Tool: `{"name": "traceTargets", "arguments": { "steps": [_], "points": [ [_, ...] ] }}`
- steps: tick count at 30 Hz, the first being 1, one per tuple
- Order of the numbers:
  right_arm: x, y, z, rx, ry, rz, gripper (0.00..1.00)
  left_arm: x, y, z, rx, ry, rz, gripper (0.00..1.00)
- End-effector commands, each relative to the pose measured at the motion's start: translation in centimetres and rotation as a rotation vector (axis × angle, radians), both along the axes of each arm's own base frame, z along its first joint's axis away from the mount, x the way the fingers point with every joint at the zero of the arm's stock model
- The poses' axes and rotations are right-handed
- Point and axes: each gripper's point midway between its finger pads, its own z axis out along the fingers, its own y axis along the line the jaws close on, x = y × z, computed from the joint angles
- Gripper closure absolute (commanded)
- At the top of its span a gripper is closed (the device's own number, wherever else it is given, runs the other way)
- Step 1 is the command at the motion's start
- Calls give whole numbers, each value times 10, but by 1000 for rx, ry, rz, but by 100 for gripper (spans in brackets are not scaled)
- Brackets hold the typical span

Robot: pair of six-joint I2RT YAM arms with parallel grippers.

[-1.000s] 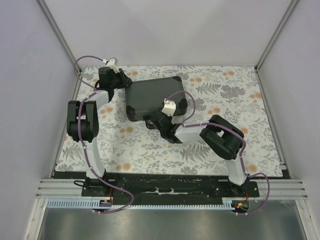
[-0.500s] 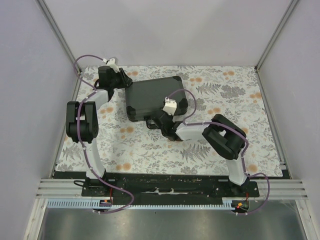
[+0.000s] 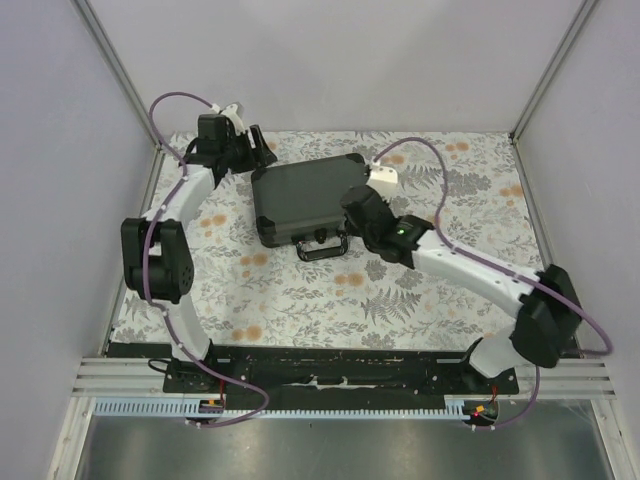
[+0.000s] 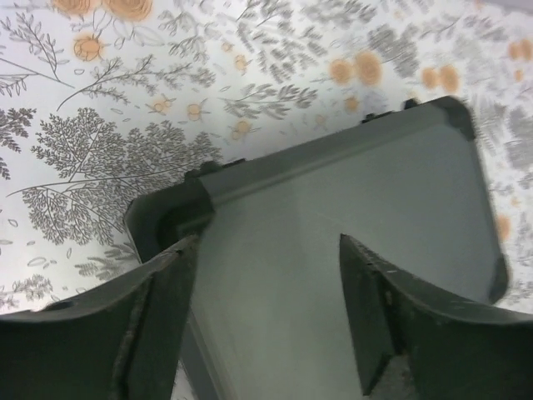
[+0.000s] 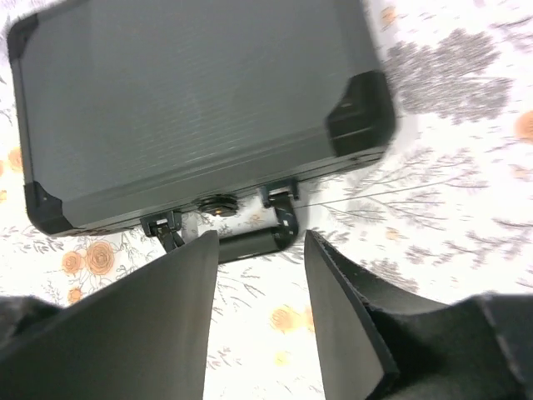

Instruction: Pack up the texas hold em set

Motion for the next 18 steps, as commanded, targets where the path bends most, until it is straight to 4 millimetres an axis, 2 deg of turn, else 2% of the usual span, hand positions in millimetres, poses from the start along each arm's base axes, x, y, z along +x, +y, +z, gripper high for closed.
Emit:
{"name": "traceTargets", "arguments": {
  "steps": [1, 2, 4, 6, 9, 12, 14, 18],
  "points": [
    [-35, -69, 25, -76, 77, -49, 44, -35, 1, 83, -12, -127, -2, 18],
    [-40, -83, 31, -79, 95, -61, 41, -44, 0, 97, -28, -150, 1, 14],
    [-55, -109, 43, -94, 128, -78, 33, -60, -2, 112, -63, -166, 4, 12],
    [-70, -133, 59, -95, 131, -95, 20, -77, 1, 124, -99, -168, 40, 11],
    [-92, -164, 86, -89, 113, -121, 4, -105, 6, 132, -132, -143, 91, 11],
    [-116, -191, 110, -88, 89, -150, 2, -139, 10, 138, -143, -119, 113, 10],
    [-132, -207, 125, -84, 71, -162, 2, -166, 14, 135, -126, -94, 115, 9],
    [-164, -228, 149, -50, 50, -155, 2, -225, 19, 130, -90, -21, 90, 9]
  ]
}}
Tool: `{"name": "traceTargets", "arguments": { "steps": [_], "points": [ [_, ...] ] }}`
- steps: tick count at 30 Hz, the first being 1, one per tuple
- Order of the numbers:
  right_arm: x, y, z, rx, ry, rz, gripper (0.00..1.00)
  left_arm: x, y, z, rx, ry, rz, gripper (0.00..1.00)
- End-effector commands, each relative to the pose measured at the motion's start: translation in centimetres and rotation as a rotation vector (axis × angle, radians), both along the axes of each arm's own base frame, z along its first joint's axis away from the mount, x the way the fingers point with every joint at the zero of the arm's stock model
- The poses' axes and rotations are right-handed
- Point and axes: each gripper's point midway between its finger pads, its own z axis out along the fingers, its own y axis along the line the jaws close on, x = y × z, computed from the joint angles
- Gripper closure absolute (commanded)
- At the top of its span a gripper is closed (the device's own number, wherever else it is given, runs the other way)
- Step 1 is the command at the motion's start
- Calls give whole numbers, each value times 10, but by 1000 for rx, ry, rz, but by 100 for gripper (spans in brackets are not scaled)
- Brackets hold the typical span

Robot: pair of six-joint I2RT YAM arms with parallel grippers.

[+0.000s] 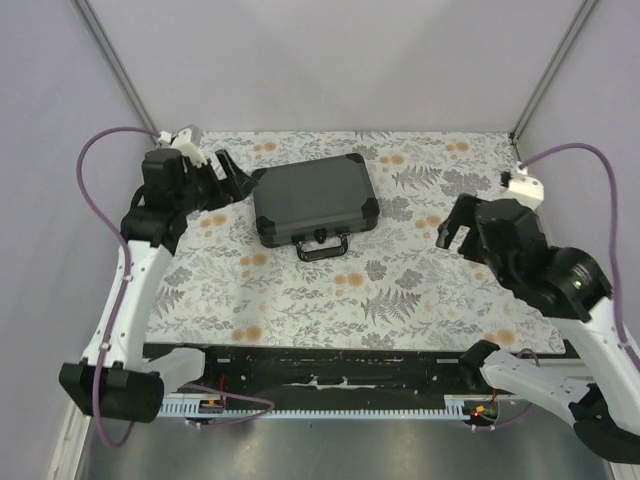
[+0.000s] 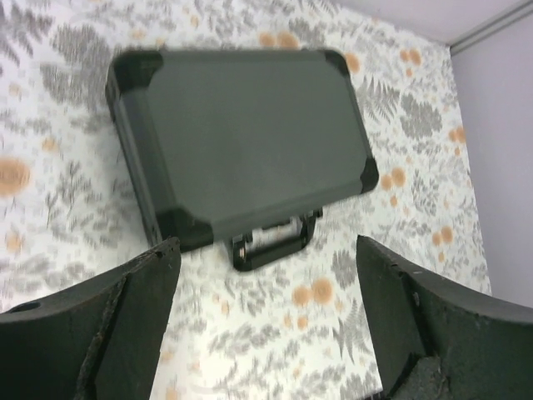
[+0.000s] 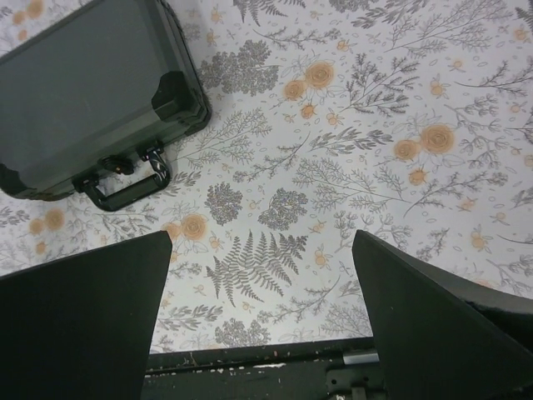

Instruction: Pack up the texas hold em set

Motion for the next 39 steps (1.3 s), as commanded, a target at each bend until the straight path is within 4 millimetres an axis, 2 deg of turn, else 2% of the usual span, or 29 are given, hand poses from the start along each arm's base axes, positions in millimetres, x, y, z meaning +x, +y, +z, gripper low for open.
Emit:
{"name": "traceTargets", "arguments": {
  "steps": [1, 5, 8, 13, 17, 24, 28, 39],
  "points": [
    [-46, -37, 19, -24, 20, -5, 2, -73, 7, -8, 11, 118, -2, 9],
    [-80, -53, 34, 7, 11, 45, 2, -124, 25, -18, 86, 164, 34, 8],
    [-102, -57, 40, 38, 9, 110, 2, -153, 36, -24, 134, 174, 55, 8],
    [-124, -60, 45, 129, -38, 152, 2, -184, 40, -27, 133, 148, 58, 7],
    [-135, -61, 49, 192, -63, 161, 2, -202, 43, -18, 115, 79, 85, 7],
    [-142, -69, 49, 236, -95, 129, 2, -213, 50, 5, 146, 24, 101, 7],
    [-141, -69, 49, 240, -103, 121, 2, -214, 50, 11, 145, 9, 100, 6],
    [-140, -67, 48, 253, -123, 129, 2, -213, 55, 7, 174, 29, 110, 6]
  ]
}}
